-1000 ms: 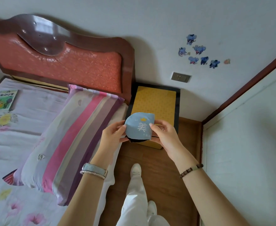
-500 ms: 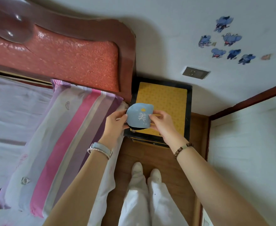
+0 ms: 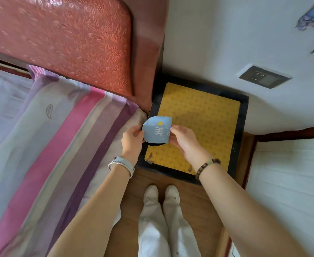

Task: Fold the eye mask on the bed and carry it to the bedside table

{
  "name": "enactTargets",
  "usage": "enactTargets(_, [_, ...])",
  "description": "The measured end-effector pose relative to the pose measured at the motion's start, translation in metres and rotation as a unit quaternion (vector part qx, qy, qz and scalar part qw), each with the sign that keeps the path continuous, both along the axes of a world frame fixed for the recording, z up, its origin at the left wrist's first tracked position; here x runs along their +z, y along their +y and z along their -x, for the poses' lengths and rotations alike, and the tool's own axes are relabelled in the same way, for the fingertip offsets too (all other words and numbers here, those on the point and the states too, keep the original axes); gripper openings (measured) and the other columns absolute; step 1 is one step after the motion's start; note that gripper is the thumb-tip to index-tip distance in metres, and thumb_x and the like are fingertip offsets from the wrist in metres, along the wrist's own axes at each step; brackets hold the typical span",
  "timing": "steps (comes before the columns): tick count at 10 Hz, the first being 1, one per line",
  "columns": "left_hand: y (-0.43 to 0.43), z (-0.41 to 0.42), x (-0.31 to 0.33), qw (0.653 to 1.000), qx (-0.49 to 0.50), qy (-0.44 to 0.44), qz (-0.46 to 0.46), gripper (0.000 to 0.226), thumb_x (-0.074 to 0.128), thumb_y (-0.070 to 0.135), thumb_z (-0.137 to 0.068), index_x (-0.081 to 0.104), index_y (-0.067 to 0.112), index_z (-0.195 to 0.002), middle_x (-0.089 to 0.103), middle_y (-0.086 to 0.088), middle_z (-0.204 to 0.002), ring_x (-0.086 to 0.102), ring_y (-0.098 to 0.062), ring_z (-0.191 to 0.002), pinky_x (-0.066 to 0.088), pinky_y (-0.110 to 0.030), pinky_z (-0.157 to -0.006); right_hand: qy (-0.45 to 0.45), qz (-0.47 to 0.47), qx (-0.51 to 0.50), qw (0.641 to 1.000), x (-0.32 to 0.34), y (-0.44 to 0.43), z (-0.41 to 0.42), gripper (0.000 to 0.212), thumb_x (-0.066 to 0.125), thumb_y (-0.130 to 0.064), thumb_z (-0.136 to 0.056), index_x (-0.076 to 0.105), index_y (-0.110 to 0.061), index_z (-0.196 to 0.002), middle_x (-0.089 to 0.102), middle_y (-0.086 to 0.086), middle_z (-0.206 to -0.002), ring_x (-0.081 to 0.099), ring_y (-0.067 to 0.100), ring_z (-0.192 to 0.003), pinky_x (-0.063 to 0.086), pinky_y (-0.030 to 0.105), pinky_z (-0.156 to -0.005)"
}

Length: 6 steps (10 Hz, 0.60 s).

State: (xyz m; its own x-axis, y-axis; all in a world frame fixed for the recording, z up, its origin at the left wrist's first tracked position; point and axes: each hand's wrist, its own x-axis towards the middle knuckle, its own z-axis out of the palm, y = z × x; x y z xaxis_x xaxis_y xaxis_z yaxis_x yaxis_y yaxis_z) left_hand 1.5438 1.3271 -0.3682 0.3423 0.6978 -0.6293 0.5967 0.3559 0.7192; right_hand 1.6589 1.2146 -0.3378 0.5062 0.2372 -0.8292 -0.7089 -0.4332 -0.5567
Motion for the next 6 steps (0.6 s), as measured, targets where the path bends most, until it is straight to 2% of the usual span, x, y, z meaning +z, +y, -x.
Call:
enactTargets(1, [-0.003,-0.004,-0.01,1.0,-0.001,0.01,-0.01,0.028,0.053,0.005,-0.094,0.066,0.007,-0.118,0.067,-0.008,-0.103,0.066,-0.023,-0.093,0.057,-0.045,-0.091,0.002,0.007,0.005,1.0,-0.013,-0.002,-0.003,0.024,0.055,-0.012,-0.097,0.066,-0.007,-0.118,0.071,0.013,-0.116,0.07,0.025,-0.104,0.057,0.034,-0.089])
enactTargets(2, [-0.009,-0.005,-0.01,1.0,0.001,0.012,0.009,0.028,0.053,0.005,-0.094,0.065,0.006,-0.12,0.066,-0.009,-0.105,0.066,-0.027,-0.1,0.056,-0.046,-0.092,0.001,0.017,0.002,1.0,-0.016,-0.005,-0.003,0.02,0.055,-0.011,-0.096,0.069,-0.01,-0.111,0.07,0.012,-0.115,0.068,0.025,-0.107,0.055,0.036,-0.095])
enactTargets(3, [-0.012,-0.006,-0.01,1.0,0.012,0.023,0.015,0.03,0.053,0.005,-0.094,0.065,0.007,-0.121,0.066,-0.008,-0.104,0.066,-0.027,-0.099,0.055,-0.047,-0.093,0.006,0.005,0.002,1.0,-0.015,-0.006,-0.003,0.018,0.053,-0.011,-0.097,0.068,-0.018,-0.093,0.07,0.009,-0.11,0.068,0.02,-0.101,0.055,0.031,-0.09])
enactTargets(4, [-0.014,-0.008,-0.004,0.999,0.009,0.026,0.025,0.031,0.053,0.007,-0.094,0.064,0.01,-0.122,0.065,-0.006,-0.103,0.065,-0.022,-0.092,0.055,-0.048,-0.093,0.014,0.002,0.008,1.0,-0.007,-0.009,-0.004,0.016,0.05,-0.015,-0.098,0.066,-0.017,-0.102,0.07,0.01,-0.114,0.067,0.019,-0.101,0.054,0.025,-0.08])
enactTargets(5, [-0.014,-0.006,0.006,0.999,0.014,0.021,0.036,0.035,0.055,0.013,-0.094,0.06,0.011,-0.128,0.065,-0.006,-0.11,0.063,-0.01,-0.084,0.056,-0.046,-0.093,-0.001,0.003,0.044,0.999,0.007,-0.014,-0.003,0.03,0.047,-0.019,-0.101,0.06,-0.012,-0.127,0.064,0.009,-0.127,0.061,0.02,-0.112,0.052,0.024,-0.082])
enactTargets(6, [-0.015,0.002,0.023,0.999,0.043,0.014,0.029,0.036,0.053,0.019,-0.096,0.058,0.016,-0.132,0.063,-0.006,-0.119,0.061,-0.007,-0.086,0.055,-0.041,-0.093,-0.051,0.01,0.075,0.996,0.03,-0.021,-0.001,0.038,0.045,-0.023,-0.103,0.051,-0.014,-0.14,0.055,0.006,-0.141,0.054,0.021,-0.126,0.048,0.035,-0.103])
